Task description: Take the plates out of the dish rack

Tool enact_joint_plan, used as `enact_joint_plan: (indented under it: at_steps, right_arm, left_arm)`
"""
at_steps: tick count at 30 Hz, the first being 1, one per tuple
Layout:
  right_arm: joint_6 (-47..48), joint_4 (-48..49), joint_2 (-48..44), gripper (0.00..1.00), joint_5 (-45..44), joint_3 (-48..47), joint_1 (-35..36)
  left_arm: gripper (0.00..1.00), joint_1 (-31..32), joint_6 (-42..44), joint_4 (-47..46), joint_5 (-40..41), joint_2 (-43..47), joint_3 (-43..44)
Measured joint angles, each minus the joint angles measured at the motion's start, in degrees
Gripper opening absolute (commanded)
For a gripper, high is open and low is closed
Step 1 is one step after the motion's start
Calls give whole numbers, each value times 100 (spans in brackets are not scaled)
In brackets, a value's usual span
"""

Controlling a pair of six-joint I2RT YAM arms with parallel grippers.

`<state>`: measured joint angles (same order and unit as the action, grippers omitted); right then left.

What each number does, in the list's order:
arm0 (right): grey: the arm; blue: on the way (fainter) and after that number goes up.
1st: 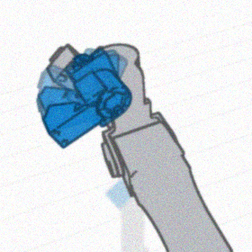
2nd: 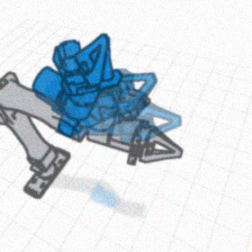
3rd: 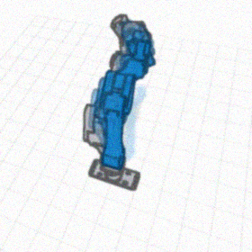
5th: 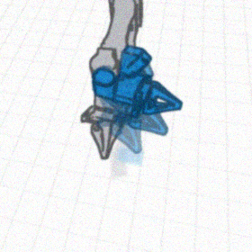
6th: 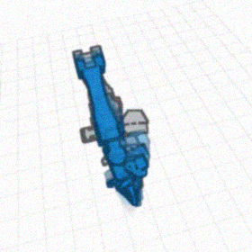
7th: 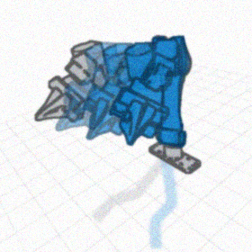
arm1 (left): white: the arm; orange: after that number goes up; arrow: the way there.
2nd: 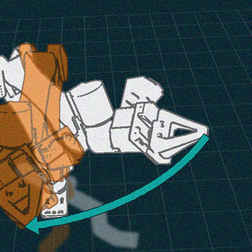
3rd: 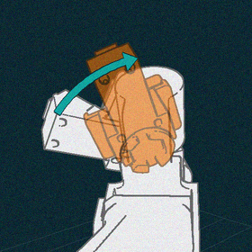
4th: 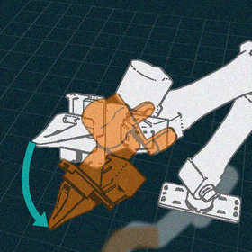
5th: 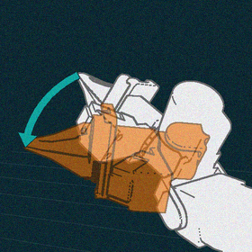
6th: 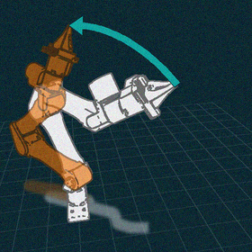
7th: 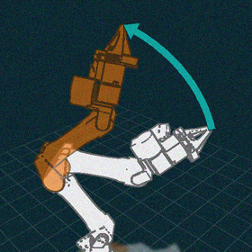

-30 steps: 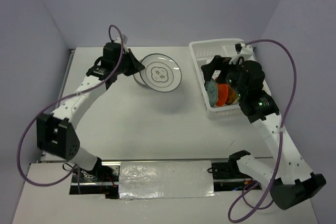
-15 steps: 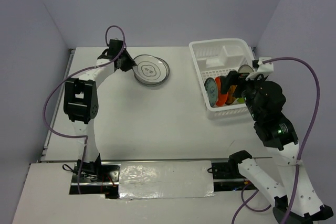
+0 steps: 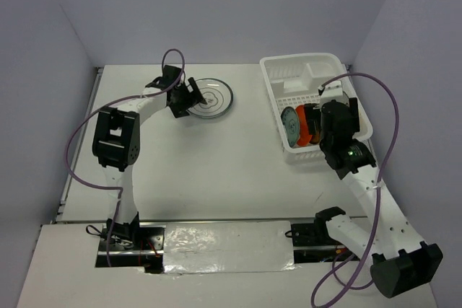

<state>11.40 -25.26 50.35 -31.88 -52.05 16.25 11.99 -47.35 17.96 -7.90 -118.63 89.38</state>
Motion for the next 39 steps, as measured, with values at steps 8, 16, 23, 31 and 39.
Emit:
enact_joint_plan:
  at_steps: [8, 16, 23, 31, 39]
  right_arm:
    - [564, 1211, 546, 98, -177, 444, -1069]
    - [726, 1773, 1888, 59, -225, 162, -1672]
    - [859, 2273, 2059, 34, -289, 162, -1829]
    - [1019, 2286, 2052, 11, -52, 162, -1827]
    - [1163, 2280, 2050, 0, -17, 162, -1829]
  left_arm:
    - [100, 48, 348, 588, 107, 1180, -719]
    - [99, 1019, 909, 815, 479, 4653, -2179]
    - [99, 1067, 1606, 1213, 463, 5261, -2804]
    - [100, 1067, 1893, 1513, 463, 5226, -3071]
    - [99, 1067, 2024, 1530, 479, 5226, -3071]
